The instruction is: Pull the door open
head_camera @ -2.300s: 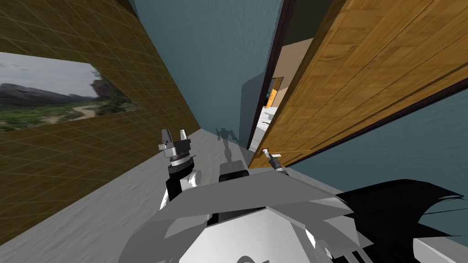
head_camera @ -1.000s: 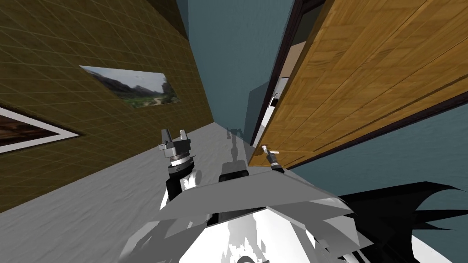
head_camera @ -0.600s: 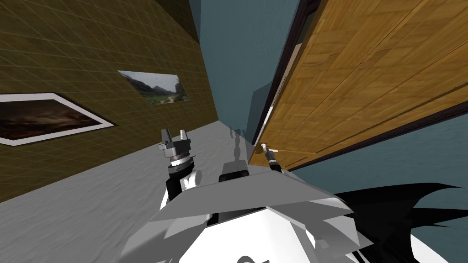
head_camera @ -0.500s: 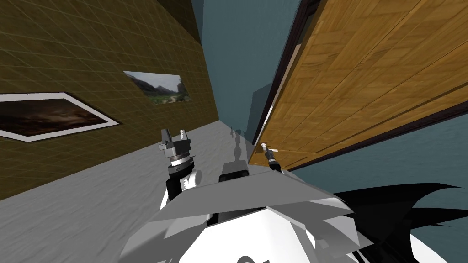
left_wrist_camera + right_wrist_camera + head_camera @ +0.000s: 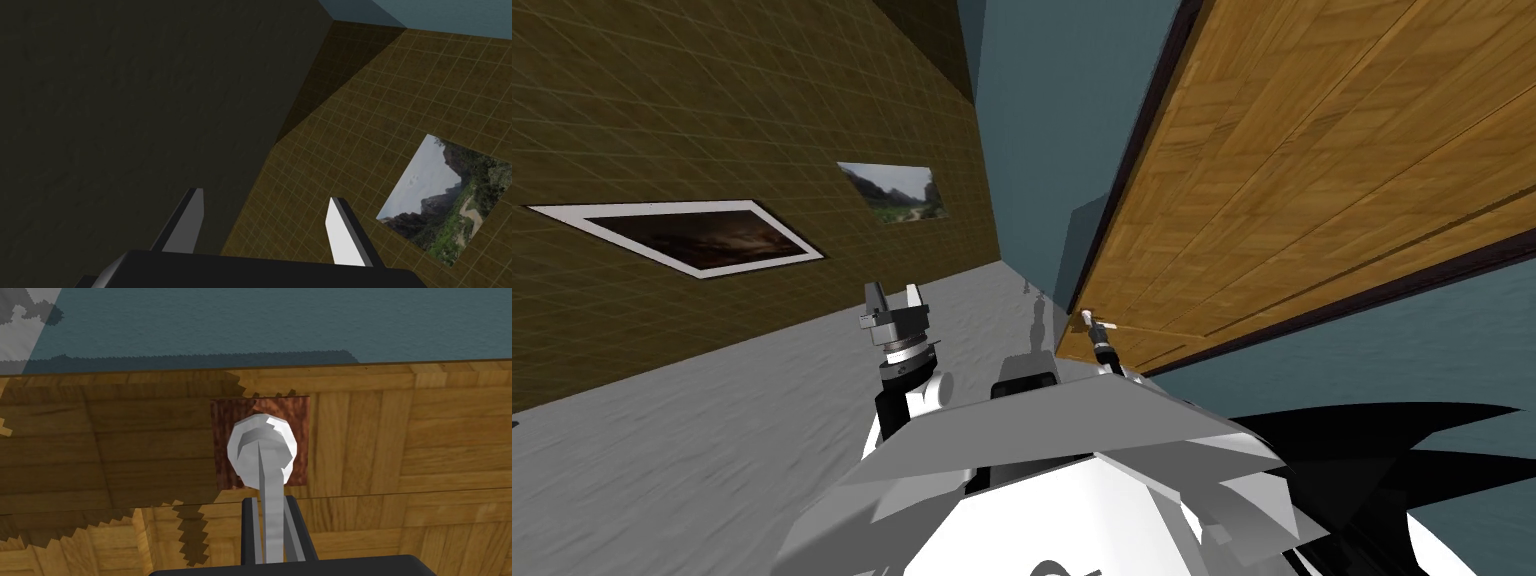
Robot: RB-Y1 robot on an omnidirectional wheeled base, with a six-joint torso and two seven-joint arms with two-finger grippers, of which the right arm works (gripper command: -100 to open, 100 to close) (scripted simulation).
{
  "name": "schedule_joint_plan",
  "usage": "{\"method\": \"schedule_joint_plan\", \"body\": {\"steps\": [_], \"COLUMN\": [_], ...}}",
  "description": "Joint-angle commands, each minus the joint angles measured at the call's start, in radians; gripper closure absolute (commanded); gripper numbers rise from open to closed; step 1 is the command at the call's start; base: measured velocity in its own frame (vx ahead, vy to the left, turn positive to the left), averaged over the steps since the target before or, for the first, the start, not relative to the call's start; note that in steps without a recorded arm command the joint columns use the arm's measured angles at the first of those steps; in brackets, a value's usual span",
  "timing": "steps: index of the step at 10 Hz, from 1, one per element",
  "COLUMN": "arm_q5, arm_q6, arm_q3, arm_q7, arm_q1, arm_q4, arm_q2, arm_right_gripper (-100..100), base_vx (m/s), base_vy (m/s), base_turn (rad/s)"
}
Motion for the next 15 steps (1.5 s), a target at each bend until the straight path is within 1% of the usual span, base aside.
{"method": "schedule_joint_plan", "body": {"steps": [1, 4, 5, 6, 10, 15], "arm_q5": [-0.013, -0.029, -0.025, -0.018, 0.004, 0.029], "arm_q6": [0.025, 0.044, 0.039, 0.036, 0.018, -0.004], "arm_q3": [-0.007, -0.013, -0.010, 0.002, 0.036, 0.076], "arm_q7": [0.015, 0.035, 0.029, 0.019, -0.018, -0.063], "arm_q1": [-0.009, -0.036, -0.034, -0.030, -0.016, 0.001], "arm_q4": [-0.007, 0.005, 0.009, 0.009, 0.002, -0.006], "arm_q2": [0.003, 0.010, 0.009, 0.005, -0.015, -0.037], "arm_right_gripper": [100, 100, 100, 100, 100, 100], "base_vx": [-0.204, -0.185, -0.076, -0.115, -0.202, -0.195], "base_vy": [-0.002, -0.012, -0.009, -0.024, -0.046, -0.020], "base_turn": [0.134, 0.094, 0.037, 0.080, 0.086, 0.068]}}
